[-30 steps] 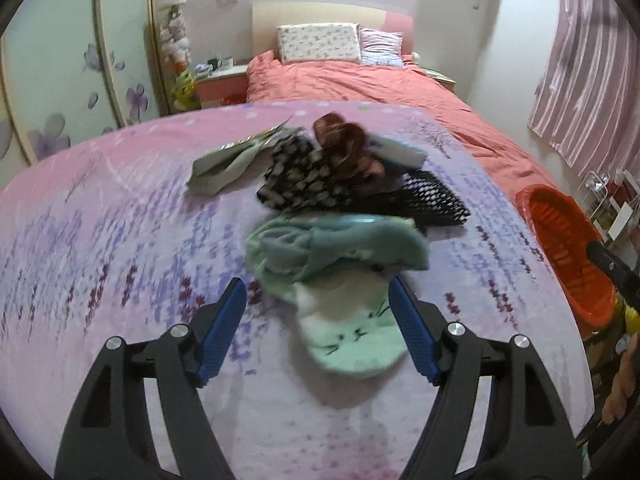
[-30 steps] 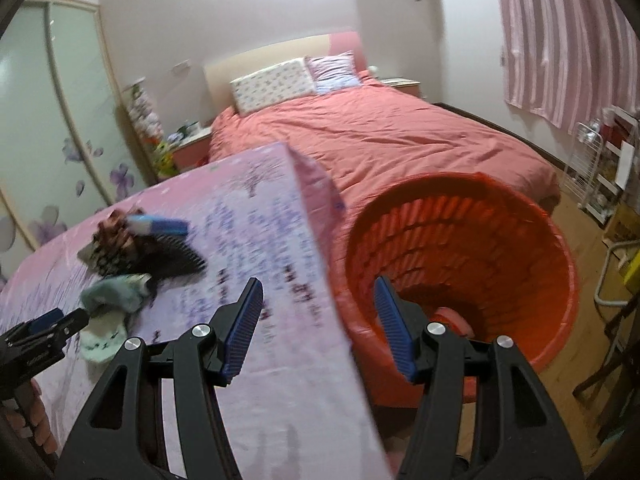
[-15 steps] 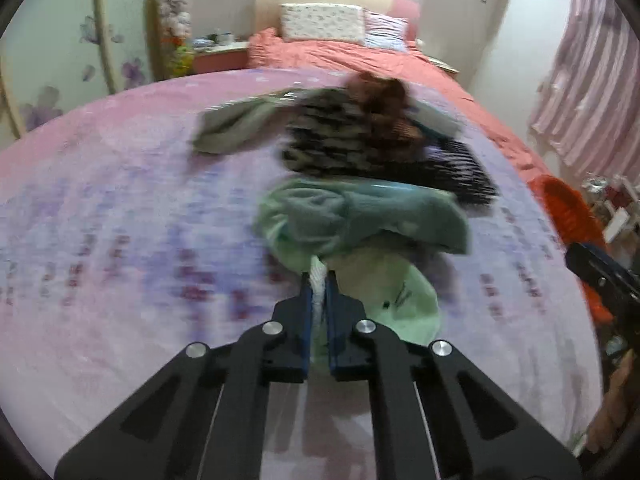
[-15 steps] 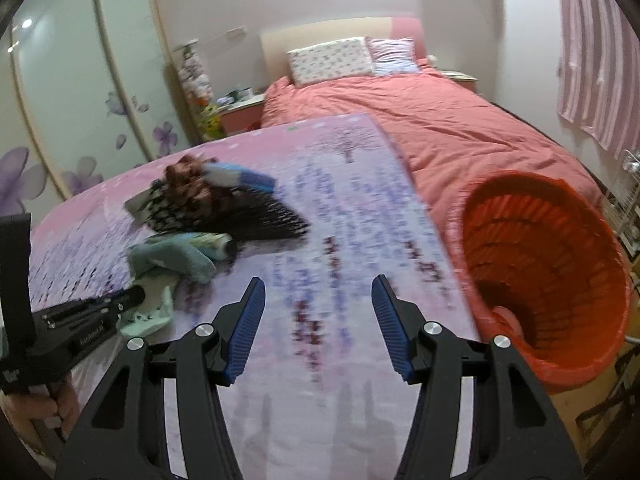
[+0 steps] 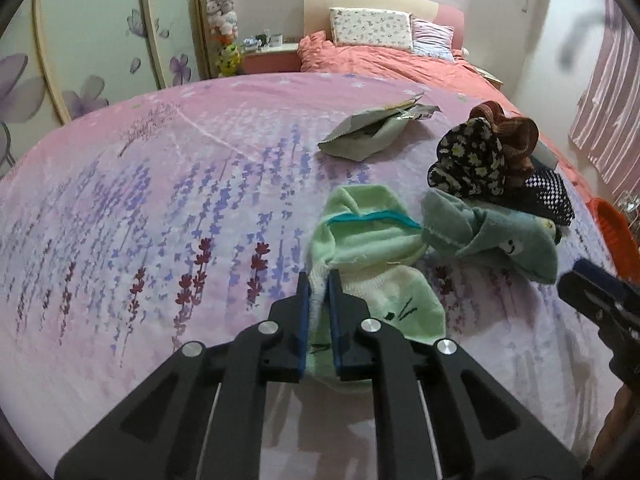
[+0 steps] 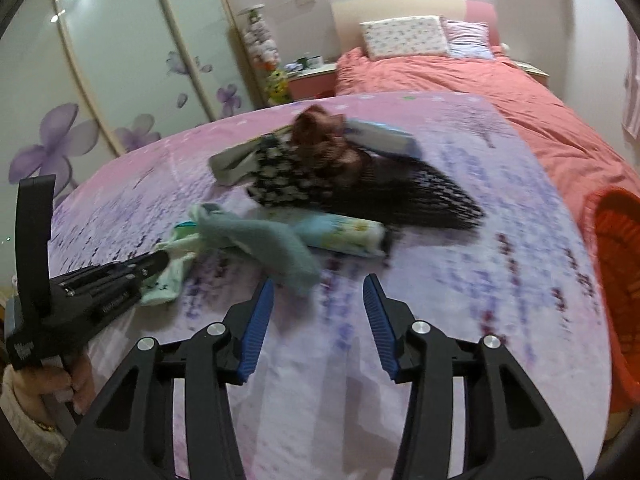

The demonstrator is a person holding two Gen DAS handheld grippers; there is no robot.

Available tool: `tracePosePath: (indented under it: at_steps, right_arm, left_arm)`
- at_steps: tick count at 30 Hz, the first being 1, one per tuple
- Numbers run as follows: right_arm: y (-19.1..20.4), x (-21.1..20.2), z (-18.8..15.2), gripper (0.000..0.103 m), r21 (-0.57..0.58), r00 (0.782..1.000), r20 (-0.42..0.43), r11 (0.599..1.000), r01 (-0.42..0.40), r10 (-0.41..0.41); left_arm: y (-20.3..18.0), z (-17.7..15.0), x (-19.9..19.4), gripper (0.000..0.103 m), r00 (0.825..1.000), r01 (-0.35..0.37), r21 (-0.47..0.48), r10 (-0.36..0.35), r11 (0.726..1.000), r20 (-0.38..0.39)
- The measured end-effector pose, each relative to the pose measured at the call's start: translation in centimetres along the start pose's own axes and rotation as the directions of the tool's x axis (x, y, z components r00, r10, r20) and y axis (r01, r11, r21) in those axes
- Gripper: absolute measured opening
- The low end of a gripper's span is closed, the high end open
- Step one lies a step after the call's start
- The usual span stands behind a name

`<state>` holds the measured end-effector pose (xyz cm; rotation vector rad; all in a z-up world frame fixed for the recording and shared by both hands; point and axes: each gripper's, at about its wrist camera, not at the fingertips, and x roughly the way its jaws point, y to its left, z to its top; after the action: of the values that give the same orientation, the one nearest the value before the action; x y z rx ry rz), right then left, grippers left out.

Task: Collect trash
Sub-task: 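Grasp the green cat-face sock with the left tool while the right tool grasps the grey-green towel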

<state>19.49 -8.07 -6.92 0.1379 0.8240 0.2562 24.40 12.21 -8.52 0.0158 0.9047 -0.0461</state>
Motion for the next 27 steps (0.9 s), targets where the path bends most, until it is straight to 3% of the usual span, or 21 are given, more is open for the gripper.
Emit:
tracePosePath:
  at_steps: [2,5,6,7,11,14,19,21,23,24,25,27]
  right_arm:
    - [0.5,0.6,0.4,0.047,-0.008,1.000,-0.008,1.000,-0.005,0.004]
    - [0.9,1.9,0.9,0.026,-0.023,1.000,-0.030,1.000,0.000,-0.001]
    - [1.0,2.4,0.9,0.013,-0.022,0.999,-0.043,1.000,-0.004,0.003]
    - [0.9,2.5,0.8,0.011,-0.020,0.999,-0.049,1.000,-0.007,0.006]
    - [-0.3,1.1,0.2,0.008,0.017,1.000,-0.011,1.000,0.025,-0.024]
    - [-2.8,-1.1,-0.5,0.008,0.068,0.994,0.034,0.993,0.097,-0.099]
    - [-7.5,-4.5,-2.1,0.008,0.158,0.954,0.045,0.945,0.286,-0.297]
    - [-8.6,-5.0,-2.7,0.008,0.160,0.951,0.020,0.940,0.302,-0.309]
    - [-8.6,-5.0,-3.1,0.009,0.144,0.969,0.002,0.959,0.245,-0.248]
    - [-8.3,-5.0,-3.2,0.017,0.136,0.974,-0.001,0.965,0.224,-0.225]
    - [-8.1,-4.9,-3.3,0.036,0.127,0.978,-0.002,0.970,0.205,-0.207]
    - [-7.6,-4.6,-2.9,0.063,0.118,0.984,0.008,0.977,0.177,-0.179]
  left_arm:
    - [-0.5,-0.4,-0.2,0.013,1.000,0.005,-0.011,-0.005,1.000,0.001]
    - [-0.7,-0.9,-0.2,0.014,1.000,0.020,-0.033,-0.020,0.999,0.002]
    - [-0.8,-0.9,-0.2,0.014,1.000,0.023,-0.035,-0.023,0.999,0.002]
    - [-0.4,-0.9,-0.1,0.014,1.000,0.024,-0.036,-0.024,0.999,0.002]
    - [-0.1,-0.8,0.1,0.014,1.000,0.020,-0.032,-0.019,0.999,0.002]
    - [0.0,-0.8,0.2,0.014,1.000,0.021,-0.033,-0.021,0.999,0.002]
    - [0.3,-0.9,0.1,0.014,1.000,0.022,-0.034,-0.022,0.999,0.002]
    - [0.3,-0.8,0.1,0.014,1.000,0.023,-0.034,-0.023,0.999,0.002]
    - [0.3,-0.9,0.1,0.014,1.000,0.023,-0.034,-0.023,0.999,0.002]
    - [0.2,-0.9,0.1,0.014,1.000,0.023,-0.034,-0.023,0.999,0.002]
    - [0.3,-0.9,0.1,0.014,1.000,0.023,-0.034,-0.023,0.999,0.002]
    - [0.3,-0.8,0.1,0.014,1.000,0.023,-0.034,-0.023,0.999,0.002]
